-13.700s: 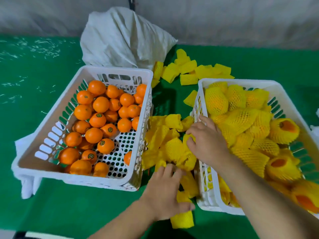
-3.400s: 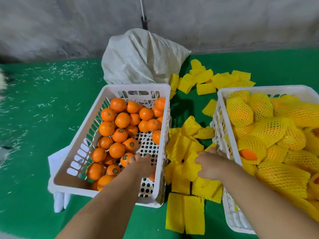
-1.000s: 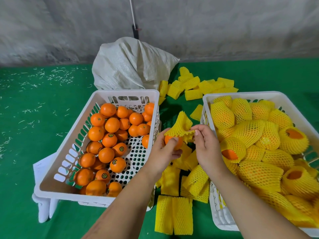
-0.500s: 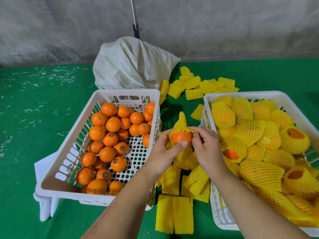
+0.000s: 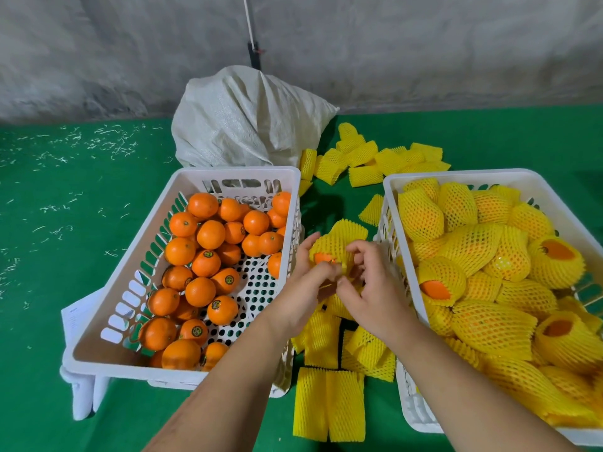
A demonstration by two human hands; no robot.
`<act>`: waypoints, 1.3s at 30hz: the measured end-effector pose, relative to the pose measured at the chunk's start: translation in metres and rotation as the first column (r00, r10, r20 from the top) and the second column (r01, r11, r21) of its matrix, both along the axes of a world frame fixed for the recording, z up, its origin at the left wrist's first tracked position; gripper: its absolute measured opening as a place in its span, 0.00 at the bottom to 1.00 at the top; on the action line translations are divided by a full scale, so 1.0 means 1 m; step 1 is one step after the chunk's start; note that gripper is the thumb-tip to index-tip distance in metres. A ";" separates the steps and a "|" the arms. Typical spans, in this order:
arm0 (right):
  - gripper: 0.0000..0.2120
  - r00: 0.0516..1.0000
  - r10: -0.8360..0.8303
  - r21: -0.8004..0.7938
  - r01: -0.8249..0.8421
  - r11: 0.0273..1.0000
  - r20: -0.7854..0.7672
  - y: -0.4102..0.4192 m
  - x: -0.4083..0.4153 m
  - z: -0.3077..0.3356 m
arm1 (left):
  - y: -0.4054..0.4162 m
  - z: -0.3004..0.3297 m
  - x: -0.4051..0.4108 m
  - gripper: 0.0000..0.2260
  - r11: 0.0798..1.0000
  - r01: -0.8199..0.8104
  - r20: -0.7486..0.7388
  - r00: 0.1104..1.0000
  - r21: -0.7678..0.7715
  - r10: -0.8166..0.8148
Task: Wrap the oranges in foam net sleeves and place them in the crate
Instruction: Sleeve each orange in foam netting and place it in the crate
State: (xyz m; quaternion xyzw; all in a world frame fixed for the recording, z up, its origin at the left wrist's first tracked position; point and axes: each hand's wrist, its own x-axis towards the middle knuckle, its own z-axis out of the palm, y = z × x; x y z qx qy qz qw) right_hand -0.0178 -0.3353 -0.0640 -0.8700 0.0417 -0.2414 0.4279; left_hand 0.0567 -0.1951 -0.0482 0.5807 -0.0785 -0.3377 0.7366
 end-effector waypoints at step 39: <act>0.50 0.916 0.090 0.461 0.111 0.880 -0.391 -0.003 0.003 0.014 | -0.002 -0.019 -0.011 0.16 0.936 -0.151 0.626 0.775 0.317 -0.087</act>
